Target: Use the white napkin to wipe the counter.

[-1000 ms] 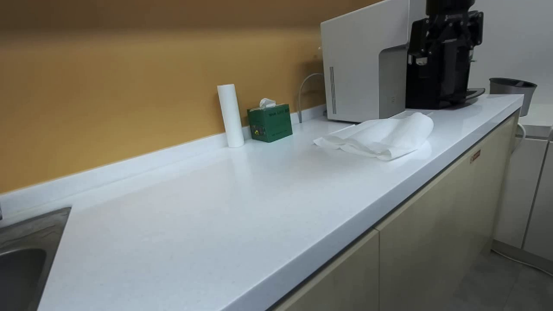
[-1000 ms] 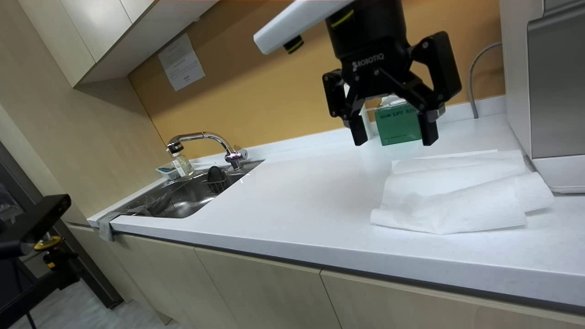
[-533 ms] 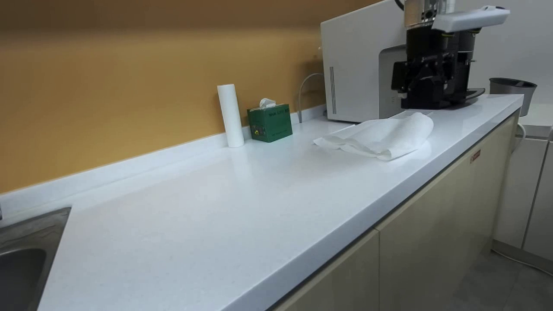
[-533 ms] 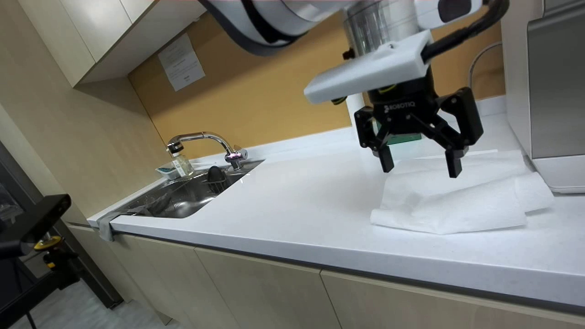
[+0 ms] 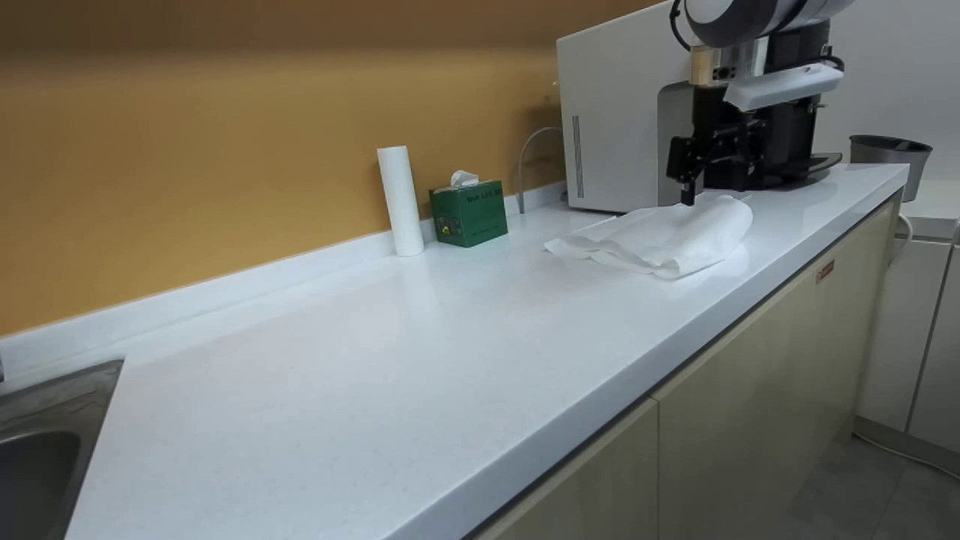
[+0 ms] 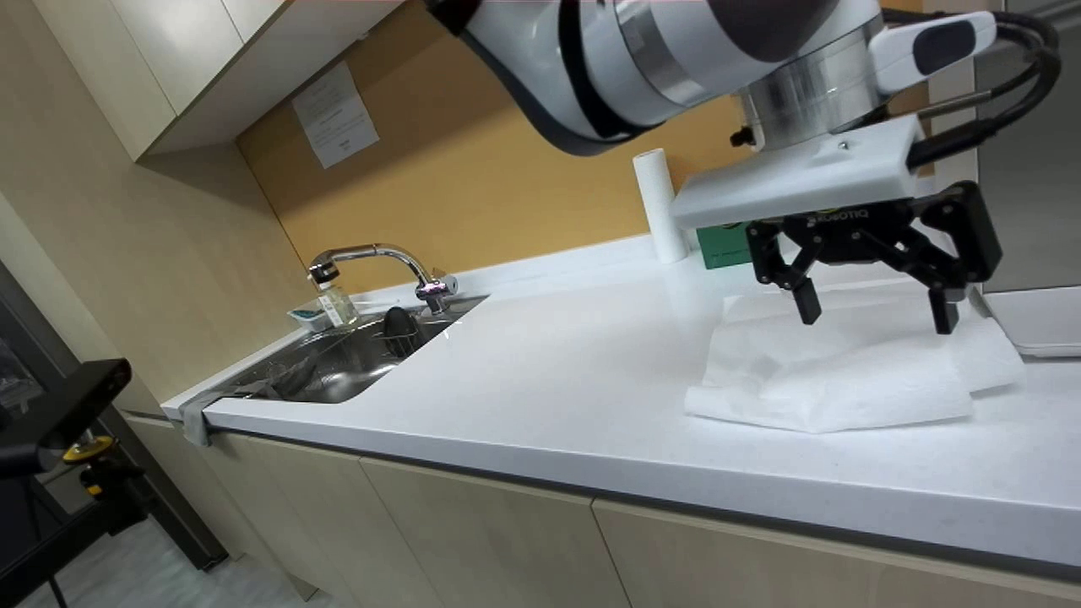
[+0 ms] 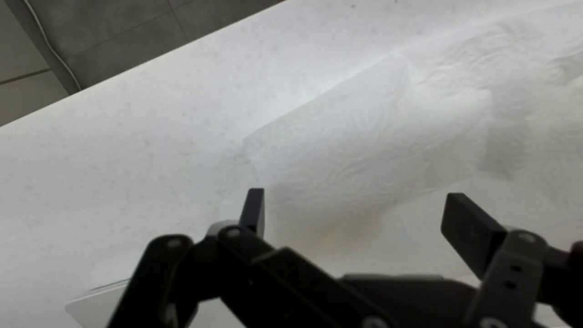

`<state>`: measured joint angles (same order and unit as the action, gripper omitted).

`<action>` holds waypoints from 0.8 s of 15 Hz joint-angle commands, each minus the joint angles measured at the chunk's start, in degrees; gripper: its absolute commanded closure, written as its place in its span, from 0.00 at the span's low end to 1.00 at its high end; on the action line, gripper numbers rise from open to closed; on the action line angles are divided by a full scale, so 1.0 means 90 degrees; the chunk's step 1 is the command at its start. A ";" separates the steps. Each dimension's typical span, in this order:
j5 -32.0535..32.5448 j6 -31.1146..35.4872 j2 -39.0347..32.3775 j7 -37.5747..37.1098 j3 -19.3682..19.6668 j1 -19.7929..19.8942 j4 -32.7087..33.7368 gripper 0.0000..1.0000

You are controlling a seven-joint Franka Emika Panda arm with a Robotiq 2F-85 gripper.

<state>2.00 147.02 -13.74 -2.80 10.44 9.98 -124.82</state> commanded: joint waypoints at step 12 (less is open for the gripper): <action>-0.0021 0.0097 -0.1063 -0.0097 0.0092 -0.0036 0.0773 0.49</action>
<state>2.29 149.63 -22.61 -3.45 12.00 9.62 -119.65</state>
